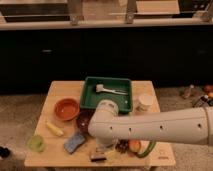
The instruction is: Place eraser in red bowl
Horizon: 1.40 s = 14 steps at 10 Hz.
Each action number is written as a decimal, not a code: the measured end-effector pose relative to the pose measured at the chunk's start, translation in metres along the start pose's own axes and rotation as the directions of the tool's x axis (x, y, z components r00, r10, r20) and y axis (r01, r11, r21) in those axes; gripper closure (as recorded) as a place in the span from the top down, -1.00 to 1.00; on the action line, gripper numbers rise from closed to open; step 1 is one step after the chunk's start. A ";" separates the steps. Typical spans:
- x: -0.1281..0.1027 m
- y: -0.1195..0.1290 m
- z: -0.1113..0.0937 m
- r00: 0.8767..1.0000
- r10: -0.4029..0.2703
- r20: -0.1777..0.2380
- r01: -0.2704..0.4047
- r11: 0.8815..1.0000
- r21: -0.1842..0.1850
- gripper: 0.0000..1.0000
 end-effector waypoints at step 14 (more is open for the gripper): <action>-0.013 -0.006 0.069 0.992 0.064 0.109 -0.068 0.997 0.032 0.52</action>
